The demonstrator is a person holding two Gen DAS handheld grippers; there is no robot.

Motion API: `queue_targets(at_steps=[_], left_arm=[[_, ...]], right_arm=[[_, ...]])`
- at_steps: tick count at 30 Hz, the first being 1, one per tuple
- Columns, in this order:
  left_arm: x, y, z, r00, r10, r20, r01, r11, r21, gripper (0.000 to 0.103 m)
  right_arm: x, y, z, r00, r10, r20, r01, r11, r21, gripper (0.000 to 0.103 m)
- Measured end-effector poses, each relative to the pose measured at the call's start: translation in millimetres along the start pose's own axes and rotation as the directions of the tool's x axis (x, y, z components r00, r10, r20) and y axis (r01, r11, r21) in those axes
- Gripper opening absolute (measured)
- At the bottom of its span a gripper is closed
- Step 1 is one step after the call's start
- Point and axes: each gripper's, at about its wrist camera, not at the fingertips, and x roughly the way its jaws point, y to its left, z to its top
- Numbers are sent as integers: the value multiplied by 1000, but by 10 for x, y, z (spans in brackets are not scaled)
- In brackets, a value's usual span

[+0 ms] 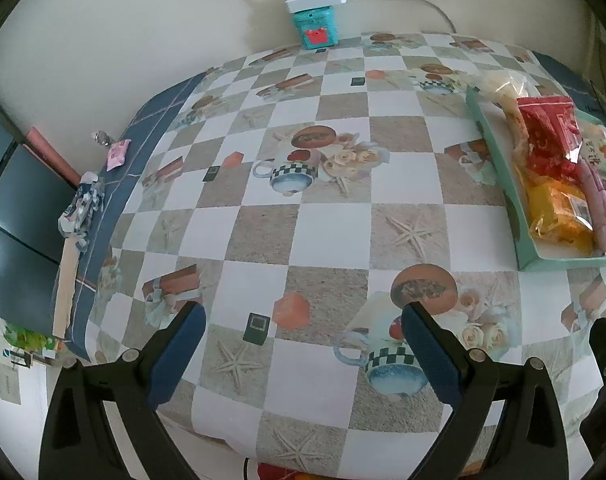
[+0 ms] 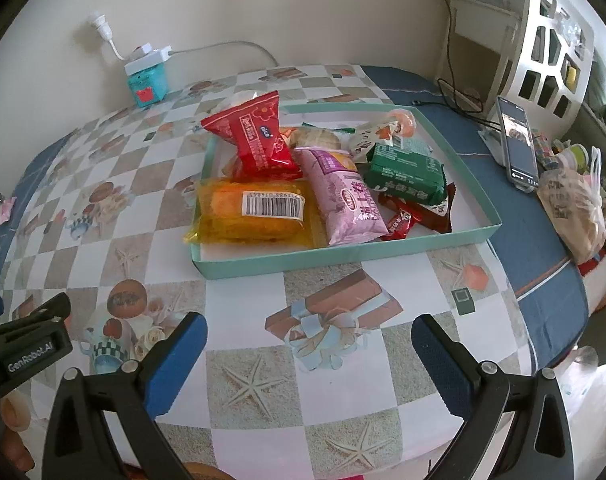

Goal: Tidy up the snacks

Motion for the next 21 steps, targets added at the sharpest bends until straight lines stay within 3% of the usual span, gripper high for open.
queue_targets(at_steps=[21], left_arm=[[-12, 6, 0, 1000, 3, 2, -3, 1000, -1, 98]], right_arm=[[-48, 7, 4, 1000, -7, 18, 7, 1000, -5, 103]])
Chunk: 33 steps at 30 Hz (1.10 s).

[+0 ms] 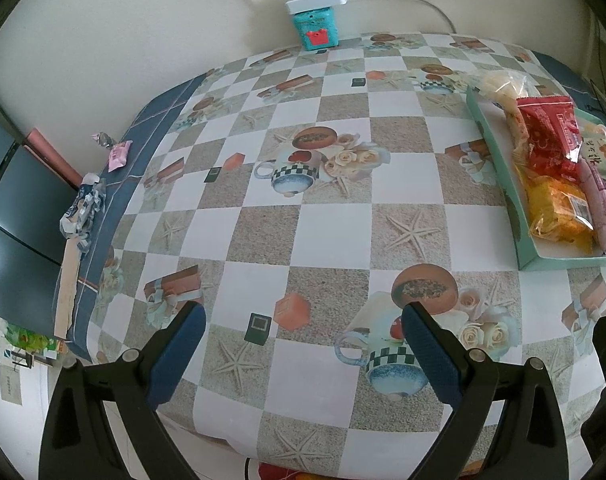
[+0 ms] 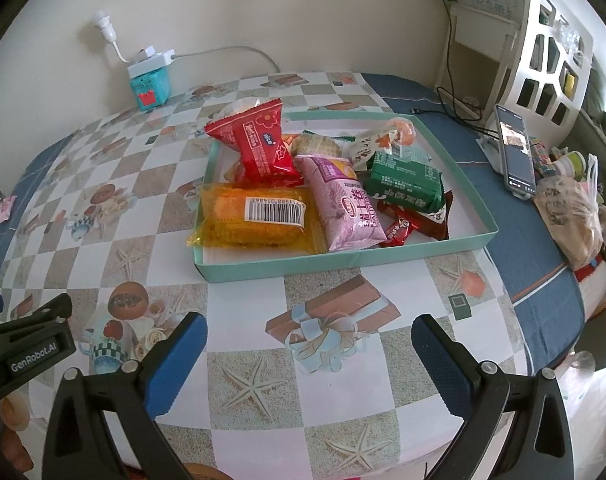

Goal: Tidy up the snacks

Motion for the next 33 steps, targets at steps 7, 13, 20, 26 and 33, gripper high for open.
queue_targets(at_steps=[7, 13, 20, 26, 33], left_arm=[[-1, 0, 2, 1000, 1, 0, -1, 1000, -1, 98], [-3, 10, 2, 1000, 3, 0, -3, 1000, -2, 98], [-5, 11, 2, 1000, 3, 0, -3, 1000, -1, 98], [-7, 12, 1, 1000, 3, 1, -3, 1000, -1, 98], [-14, 38, 4, 1000, 4, 1, -4, 1000, -4, 98]], right_arm=[[-6, 1, -1, 1000, 0, 2, 0, 1000, 0, 103], [-17, 3, 10, 1000, 0, 5, 0, 1000, -2, 103], [-25, 6, 9, 1000, -1, 8, 1, 1000, -3, 103], [-33, 5, 6, 1000, -1, 10, 1, 1000, -3, 103], [-32, 2, 15, 1000, -1, 11, 1, 1000, -4, 103]])
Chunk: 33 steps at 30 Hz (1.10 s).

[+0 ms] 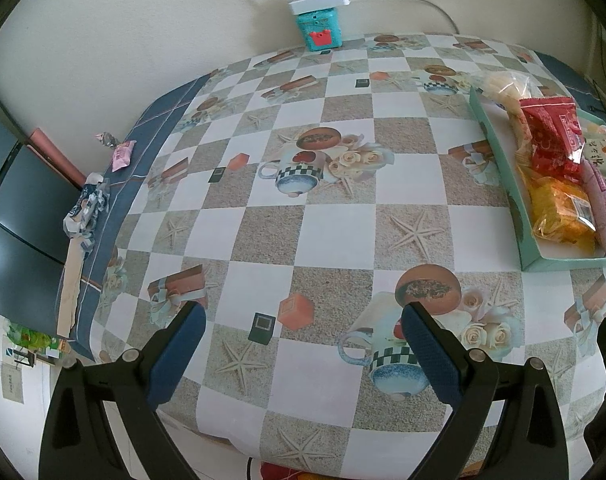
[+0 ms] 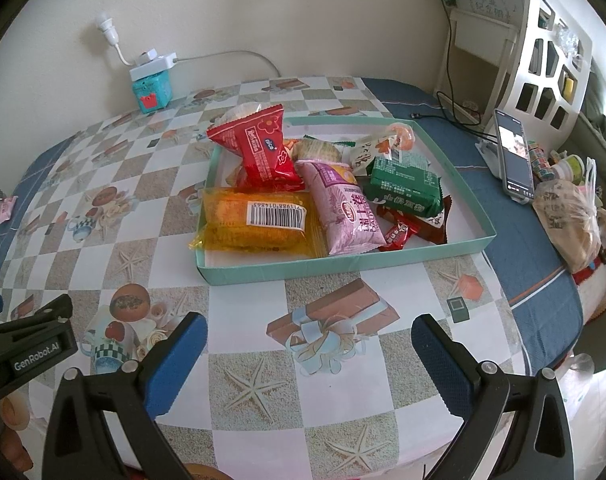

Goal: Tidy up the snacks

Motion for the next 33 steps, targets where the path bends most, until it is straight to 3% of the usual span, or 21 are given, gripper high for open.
queue_targets(at_steps=[33], left_arm=[[-58, -51, 6, 1000, 12, 23, -12, 1000, 1, 98]], right_arm=[[-2, 8, -6, 1000, -1, 1, 1, 1000, 1, 103]])
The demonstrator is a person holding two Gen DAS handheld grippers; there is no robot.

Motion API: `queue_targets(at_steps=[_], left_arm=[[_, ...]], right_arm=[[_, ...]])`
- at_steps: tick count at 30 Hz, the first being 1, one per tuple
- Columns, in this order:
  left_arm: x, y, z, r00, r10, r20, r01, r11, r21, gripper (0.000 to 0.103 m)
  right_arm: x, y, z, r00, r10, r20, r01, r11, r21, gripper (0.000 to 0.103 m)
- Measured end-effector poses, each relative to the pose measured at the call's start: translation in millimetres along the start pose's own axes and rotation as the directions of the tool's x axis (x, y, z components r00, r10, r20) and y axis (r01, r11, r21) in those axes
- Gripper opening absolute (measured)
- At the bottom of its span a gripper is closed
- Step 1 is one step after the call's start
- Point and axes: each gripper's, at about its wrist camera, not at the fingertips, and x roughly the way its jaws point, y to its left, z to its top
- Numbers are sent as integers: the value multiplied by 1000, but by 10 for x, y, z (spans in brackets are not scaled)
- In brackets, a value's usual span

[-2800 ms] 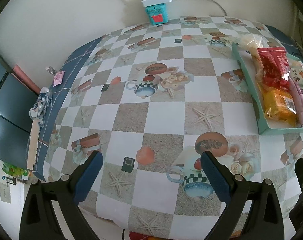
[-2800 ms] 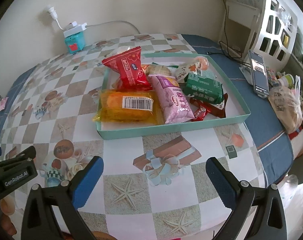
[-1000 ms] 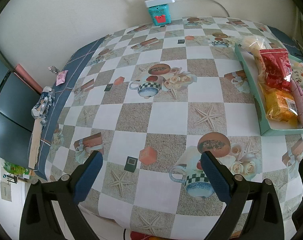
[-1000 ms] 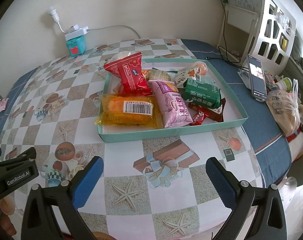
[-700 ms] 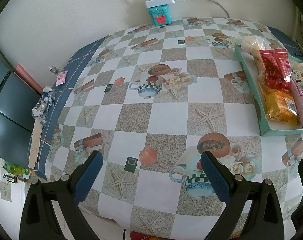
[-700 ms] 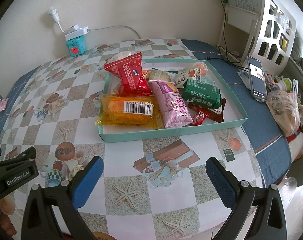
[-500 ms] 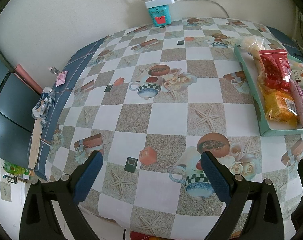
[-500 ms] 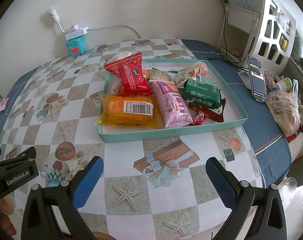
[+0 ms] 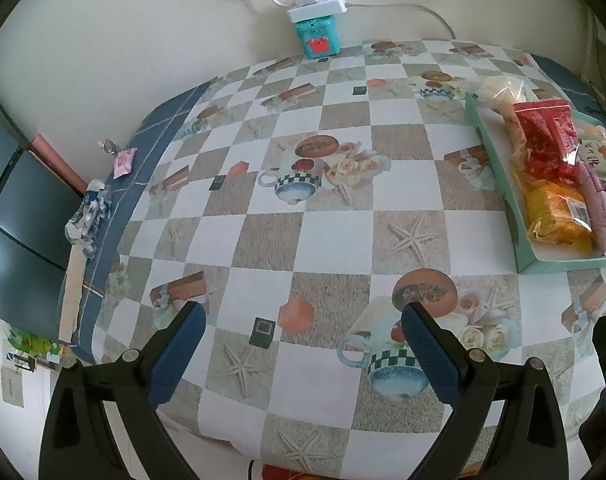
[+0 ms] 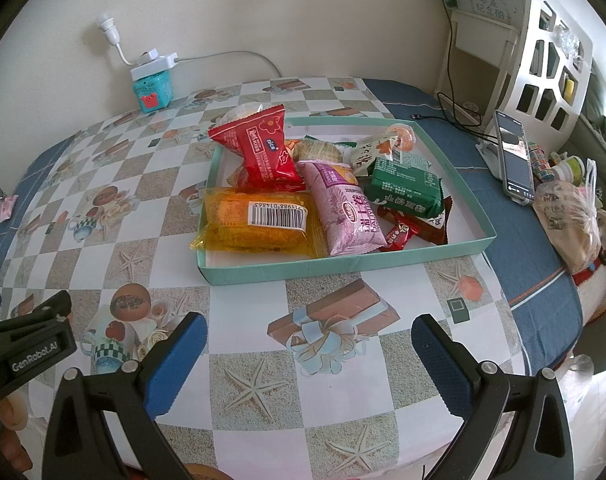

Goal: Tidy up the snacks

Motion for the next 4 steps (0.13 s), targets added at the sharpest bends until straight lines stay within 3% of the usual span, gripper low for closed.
queue_targets(at_steps=[4], left_arm=[[-12, -22, -6, 1000, -4, 6, 4, 1000, 3, 98]], right_arm=[[0, 0, 0, 1000, 0, 0, 0, 1000, 0, 103]])
